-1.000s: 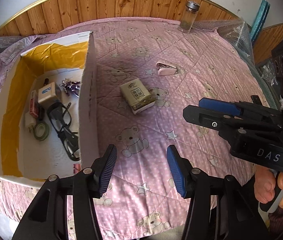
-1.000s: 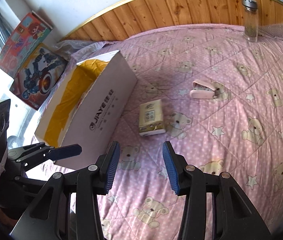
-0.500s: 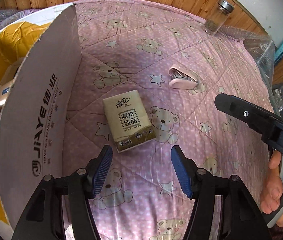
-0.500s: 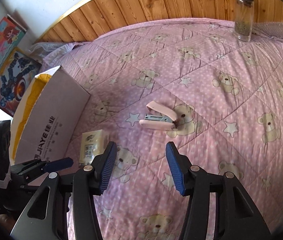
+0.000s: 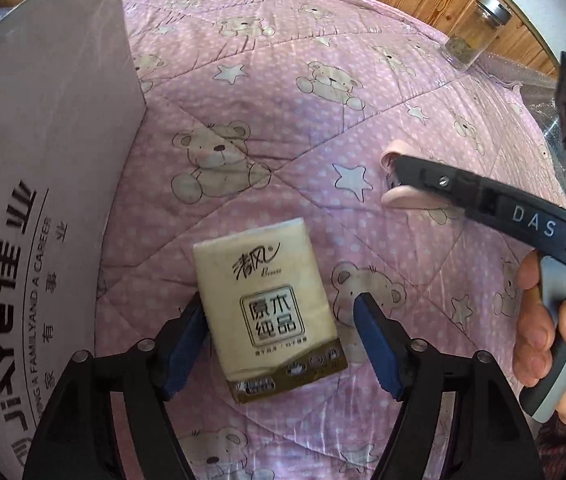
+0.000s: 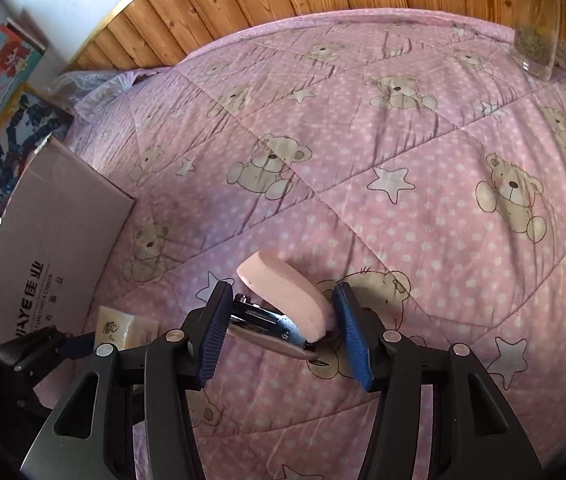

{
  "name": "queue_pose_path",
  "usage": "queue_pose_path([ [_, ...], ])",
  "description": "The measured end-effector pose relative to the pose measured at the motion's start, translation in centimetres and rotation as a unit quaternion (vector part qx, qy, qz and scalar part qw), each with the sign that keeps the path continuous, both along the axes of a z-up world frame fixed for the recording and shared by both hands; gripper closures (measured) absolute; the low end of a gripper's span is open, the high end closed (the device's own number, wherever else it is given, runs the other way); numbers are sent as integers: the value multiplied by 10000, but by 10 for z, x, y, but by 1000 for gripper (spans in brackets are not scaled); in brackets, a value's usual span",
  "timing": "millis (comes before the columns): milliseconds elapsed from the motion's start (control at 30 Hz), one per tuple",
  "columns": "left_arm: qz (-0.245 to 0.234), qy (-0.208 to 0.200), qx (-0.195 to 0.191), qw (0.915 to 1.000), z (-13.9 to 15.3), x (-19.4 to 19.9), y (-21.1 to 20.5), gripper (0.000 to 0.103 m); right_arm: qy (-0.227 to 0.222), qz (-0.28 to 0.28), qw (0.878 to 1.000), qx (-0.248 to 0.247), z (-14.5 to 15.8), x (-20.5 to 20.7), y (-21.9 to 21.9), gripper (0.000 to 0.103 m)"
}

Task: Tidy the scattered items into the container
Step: 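Grasp beige tissue pack with left tool while right tool grasps pink stapler, then carry tissue pack in left tool and stapler in right tool over box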

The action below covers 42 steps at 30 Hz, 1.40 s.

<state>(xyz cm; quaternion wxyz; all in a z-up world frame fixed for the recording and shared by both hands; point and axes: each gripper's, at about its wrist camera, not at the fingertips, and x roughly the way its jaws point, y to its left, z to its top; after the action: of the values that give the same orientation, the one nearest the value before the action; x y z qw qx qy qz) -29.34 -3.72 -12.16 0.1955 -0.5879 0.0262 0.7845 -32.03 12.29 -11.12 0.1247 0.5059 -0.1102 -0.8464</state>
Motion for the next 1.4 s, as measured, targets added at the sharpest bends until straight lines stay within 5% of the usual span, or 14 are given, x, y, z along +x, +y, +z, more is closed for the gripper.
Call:
queue_pose_path([
  [100, -168, 173, -111, 9996, -1, 3, 5, 29, 50, 54, 10000, 26, 4, 10, -5, 50],
  [200, -262, 382, -186, 9988, 2, 7, 4, 49, 135, 40, 9999, -79, 10, 24, -6, 71],
  [333, -361, 351, -23, 9987, 3, 11, 0, 50, 174, 54, 9998, -27, 13, 38, -14, 78],
  [500, -440, 357, 41, 9984, 6, 18, -1, 50, 197, 215, 9993, 215, 4, 45, -31, 77],
  [600, -452, 374, 50, 9983, 2, 21, -1, 49, 214, 238, 9992, 232, -1, 38, -35, 68],
  [767, -506, 524, 14, 9973, 1, 18, 1, 49, 192, 33, 9998, -58, 0, 31, -30, 76],
  [1400, -501, 770, 250, 9955, 52, 57, -13, 52, 404, -528, 9972, -338, 38, 142, -33, 76],
])
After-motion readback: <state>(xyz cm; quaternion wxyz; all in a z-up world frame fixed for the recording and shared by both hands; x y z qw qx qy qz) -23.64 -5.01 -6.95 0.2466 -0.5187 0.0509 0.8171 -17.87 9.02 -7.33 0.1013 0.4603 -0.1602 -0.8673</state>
